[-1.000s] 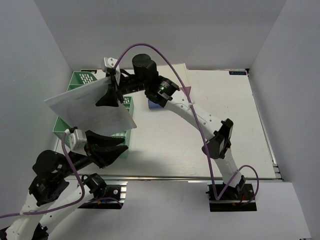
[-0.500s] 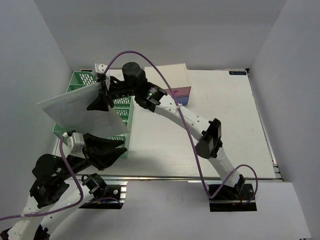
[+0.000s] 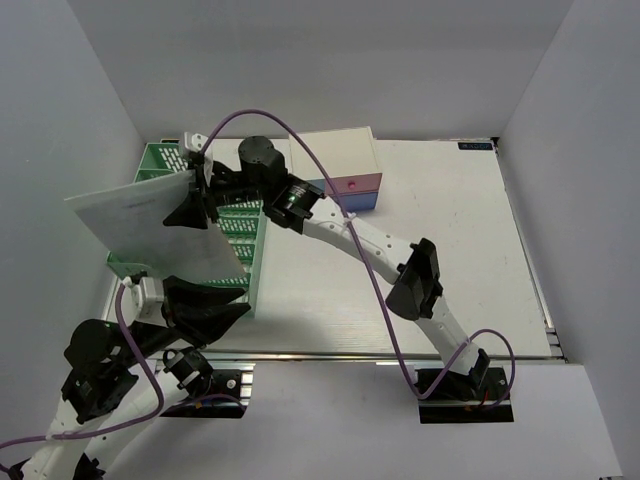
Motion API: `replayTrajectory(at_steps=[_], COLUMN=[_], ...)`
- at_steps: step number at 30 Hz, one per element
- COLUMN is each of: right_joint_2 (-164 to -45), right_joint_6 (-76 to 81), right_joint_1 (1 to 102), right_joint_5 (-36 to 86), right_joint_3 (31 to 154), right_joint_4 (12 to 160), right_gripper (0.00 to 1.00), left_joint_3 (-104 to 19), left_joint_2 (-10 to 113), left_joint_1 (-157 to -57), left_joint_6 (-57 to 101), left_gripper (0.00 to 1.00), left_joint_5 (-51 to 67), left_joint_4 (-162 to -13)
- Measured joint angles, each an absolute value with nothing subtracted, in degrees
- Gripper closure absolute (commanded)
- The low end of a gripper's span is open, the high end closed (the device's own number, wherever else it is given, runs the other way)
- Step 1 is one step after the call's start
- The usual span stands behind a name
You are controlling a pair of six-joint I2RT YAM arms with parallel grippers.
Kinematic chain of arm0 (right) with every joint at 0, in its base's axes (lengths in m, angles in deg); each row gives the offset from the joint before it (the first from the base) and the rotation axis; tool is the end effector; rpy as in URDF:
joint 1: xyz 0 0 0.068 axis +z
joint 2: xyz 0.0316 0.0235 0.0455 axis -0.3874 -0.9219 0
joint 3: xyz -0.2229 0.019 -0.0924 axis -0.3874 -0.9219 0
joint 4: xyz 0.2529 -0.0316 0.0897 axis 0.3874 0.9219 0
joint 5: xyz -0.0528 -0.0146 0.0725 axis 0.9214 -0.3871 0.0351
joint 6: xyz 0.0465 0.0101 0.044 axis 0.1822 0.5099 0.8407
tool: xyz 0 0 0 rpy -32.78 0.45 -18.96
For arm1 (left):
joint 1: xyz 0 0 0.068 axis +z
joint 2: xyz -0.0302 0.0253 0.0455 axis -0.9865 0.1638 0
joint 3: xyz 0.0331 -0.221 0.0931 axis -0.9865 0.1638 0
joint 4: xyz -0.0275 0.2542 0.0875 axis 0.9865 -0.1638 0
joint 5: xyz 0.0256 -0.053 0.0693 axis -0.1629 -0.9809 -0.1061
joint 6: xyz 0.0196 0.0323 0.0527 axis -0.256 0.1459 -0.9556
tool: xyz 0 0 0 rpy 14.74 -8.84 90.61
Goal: Organize the desk
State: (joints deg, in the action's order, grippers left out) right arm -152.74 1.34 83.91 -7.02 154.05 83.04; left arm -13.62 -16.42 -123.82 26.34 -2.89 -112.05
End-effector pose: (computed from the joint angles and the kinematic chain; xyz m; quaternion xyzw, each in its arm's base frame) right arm 0.2235 0.4721 0.4085 -0.5106 0.4131 0.5802 0.4817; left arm 0.0450 -0.0651 0.3714 0.2689 0.5591 -0.4725 0.6260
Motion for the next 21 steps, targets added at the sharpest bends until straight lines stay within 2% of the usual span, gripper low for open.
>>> replayTrajectory(at_steps=[7, 20, 21], right_joint_2=[-152.7, -152.7, -152.7], right_joint_6=[3.2, 3.7, 3.7], right_joint_1=[84.3, 84.3, 84.4], right_joint_5=[-6.4, -6.3, -6.3], right_joint_3=[147.6, 144.4, 144.4], right_joint_4=[80.0, 76.3, 76.2], right_gripper=[1.00, 1.00, 0.96], left_joint_3=[-13.3, -12.6, -12.6], left_joint_2=[-17.6, -20.4, -20.4], left_joint_1=[-123.8, -123.8, -123.8], left_joint_6=[26.5, 26.7, 26.8], left_gripper=[0.57, 0.57, 0.57], left_joint_5=[-2.9, -2.8, -2.8], left_joint_4=[-112.0, -112.3, -112.3])
